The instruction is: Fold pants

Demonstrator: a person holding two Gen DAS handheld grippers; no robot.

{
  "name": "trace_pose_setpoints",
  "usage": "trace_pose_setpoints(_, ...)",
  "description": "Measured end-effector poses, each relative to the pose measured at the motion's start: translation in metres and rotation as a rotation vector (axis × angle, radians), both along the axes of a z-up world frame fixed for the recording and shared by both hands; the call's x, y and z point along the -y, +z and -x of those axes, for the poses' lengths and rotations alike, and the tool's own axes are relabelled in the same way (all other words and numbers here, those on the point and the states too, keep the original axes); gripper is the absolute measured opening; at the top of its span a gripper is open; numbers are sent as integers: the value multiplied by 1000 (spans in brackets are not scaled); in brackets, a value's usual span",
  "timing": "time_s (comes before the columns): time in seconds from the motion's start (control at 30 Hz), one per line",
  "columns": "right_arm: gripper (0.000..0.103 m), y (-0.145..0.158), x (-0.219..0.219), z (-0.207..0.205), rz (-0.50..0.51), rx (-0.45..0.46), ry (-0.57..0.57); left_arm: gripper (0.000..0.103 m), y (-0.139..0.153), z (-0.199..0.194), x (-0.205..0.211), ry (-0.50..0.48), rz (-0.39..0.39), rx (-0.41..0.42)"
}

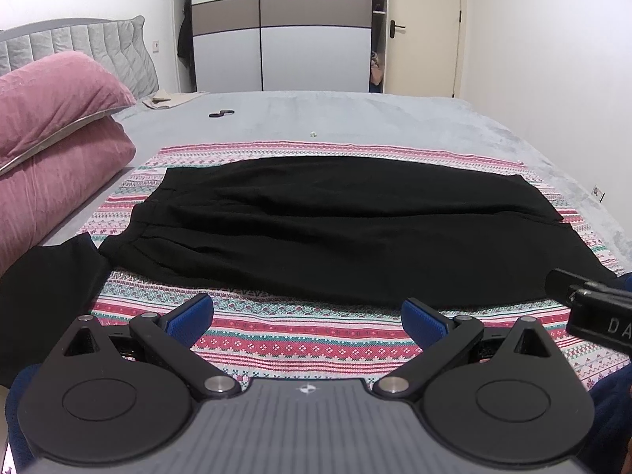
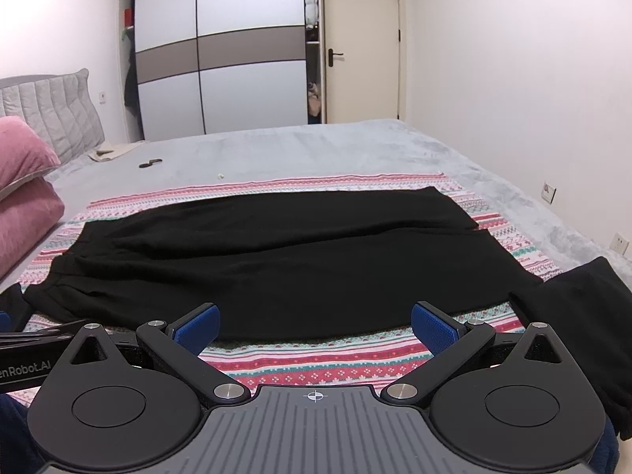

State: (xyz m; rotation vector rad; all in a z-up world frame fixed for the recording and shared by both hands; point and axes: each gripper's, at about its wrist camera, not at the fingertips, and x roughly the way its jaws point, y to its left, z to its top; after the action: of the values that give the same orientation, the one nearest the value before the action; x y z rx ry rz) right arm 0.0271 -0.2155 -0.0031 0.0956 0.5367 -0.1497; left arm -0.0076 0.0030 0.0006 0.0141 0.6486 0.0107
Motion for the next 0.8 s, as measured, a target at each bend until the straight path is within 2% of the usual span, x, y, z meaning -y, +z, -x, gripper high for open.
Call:
trace_pose_setpoints(0.3,103,-3,2,-25,13,-6,15,103,-10,-32,-7,11,-35,-40)
trace_pose_setpoints(0.63,103,3,-1,-93,79,-44,131,103,-14,-82,-18,15,-85,-41)
trace_pose_setpoints(0.73,103,1,8,-128,74,-40,180,103,-25,-112,-35,-2,-28,-105)
trace_pose_setpoints(0.8,103,-6,17,-156,40,-77,221,103,-42,-142,-61,32,31,-190)
